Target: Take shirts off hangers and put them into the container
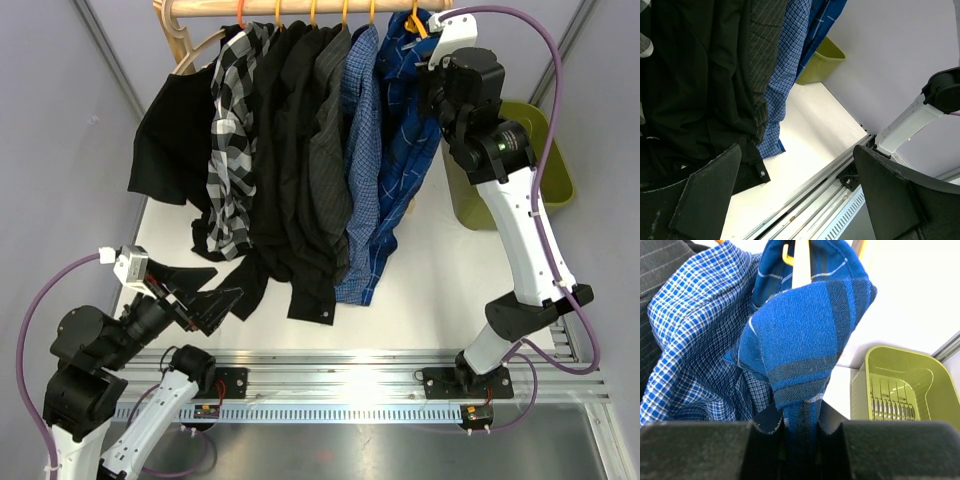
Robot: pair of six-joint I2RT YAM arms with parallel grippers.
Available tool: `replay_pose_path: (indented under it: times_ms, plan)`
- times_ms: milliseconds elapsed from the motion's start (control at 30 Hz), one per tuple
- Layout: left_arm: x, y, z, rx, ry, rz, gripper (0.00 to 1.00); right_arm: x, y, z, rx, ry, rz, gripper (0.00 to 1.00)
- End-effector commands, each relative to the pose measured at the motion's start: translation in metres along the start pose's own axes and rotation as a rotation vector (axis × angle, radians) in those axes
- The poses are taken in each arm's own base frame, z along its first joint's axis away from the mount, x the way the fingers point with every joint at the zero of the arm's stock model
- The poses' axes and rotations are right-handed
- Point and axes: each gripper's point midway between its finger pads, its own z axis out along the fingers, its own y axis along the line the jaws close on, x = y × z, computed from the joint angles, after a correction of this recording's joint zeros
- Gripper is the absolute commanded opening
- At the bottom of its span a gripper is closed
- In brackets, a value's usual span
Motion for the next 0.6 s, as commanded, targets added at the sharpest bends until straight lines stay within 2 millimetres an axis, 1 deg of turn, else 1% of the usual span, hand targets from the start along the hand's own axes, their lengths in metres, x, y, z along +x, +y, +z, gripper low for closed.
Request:
replay_pose_path:
  times_ms: [0,33,67,100,133,167,200,233,267,300,333,367,400,433,467,500,533,567]
  plan:
    - [-0.009,-0.012,-0.002,0.059,-0.040,0.010,0.99,-0.103,-0.027,-0.050,0.044,-0.332,0.128,0.00]
    - [-0.009,-0.013,-0.003,0.064,-0.044,0.012,0.99,-0.105,-0.029,-0.059,0.040,-0.345,0.146,0.00]
    - [-0.010,-0.014,-0.003,0.066,-0.047,0.015,0.99,-0.086,-0.025,-0.055,0.037,-0.300,0.137,0.00]
    - [-0.010,-0.014,-0.002,0.066,-0.044,0.016,0.99,-0.093,-0.031,-0.084,0.025,-0.330,0.176,0.00]
    - [-0.010,-0.014,-0.001,0.071,-0.041,0.017,0.99,-0.084,-0.032,-0.091,0.016,-0.307,0.179,0.00]
    - [-0.010,-0.014,0.000,0.072,-0.039,0.018,0.99,-0.072,-0.032,-0.108,-0.013,-0.284,0.176,0.00]
    - [-0.009,-0.014,0.001,0.078,-0.037,0.019,0.99,-0.062,-0.031,-0.118,-0.033,-0.258,0.204,0.00]
    - [-0.009,-0.015,0.004,0.089,-0.041,0.020,0.99,-0.043,-0.030,-0.127,-0.051,-0.196,0.192,0.00]
    - [-0.010,-0.016,0.005,0.095,-0.045,0.012,0.99,-0.019,-0.022,-0.130,-0.085,-0.133,0.208,0.00]
    - [-0.010,-0.016,0.007,0.106,-0.049,0.011,0.99,-0.018,-0.030,-0.160,-0.101,-0.154,0.264,0.00]
    - [-0.015,-0.022,0.009,0.141,-0.069,0.019,0.99,-0.008,-0.029,-0.172,-0.125,-0.136,0.278,0.00]
    - [-0.014,-0.023,0.013,0.153,-0.067,0.004,0.99,0.007,-0.029,-0.194,-0.169,-0.131,0.291,0.00]
    - [-0.016,-0.025,0.016,0.169,-0.068,0.001,0.99,0.014,-0.028,-0.205,-0.190,-0.118,0.326,0.00]
    - [-0.020,-0.028,0.022,0.190,-0.070,0.000,0.99,0.029,-0.027,-0.214,-0.204,-0.074,0.330,0.00]
    - [-0.021,-0.030,0.026,0.204,-0.064,-0.014,0.99,0.041,-0.021,-0.224,-0.245,-0.038,0.332,0.00]
    - [-0.024,-0.033,0.030,0.218,-0.065,-0.015,0.99,0.046,-0.021,-0.239,-0.271,-0.028,0.356,0.00]
    - [-0.031,-0.039,0.033,0.251,-0.077,-0.008,0.99,0.060,-0.018,-0.247,-0.292,0.021,0.356,0.00]
    - [-0.033,-0.037,0.043,0.251,-0.065,-0.030,0.99,0.067,-0.011,-0.258,-0.350,0.040,0.361,0.00]
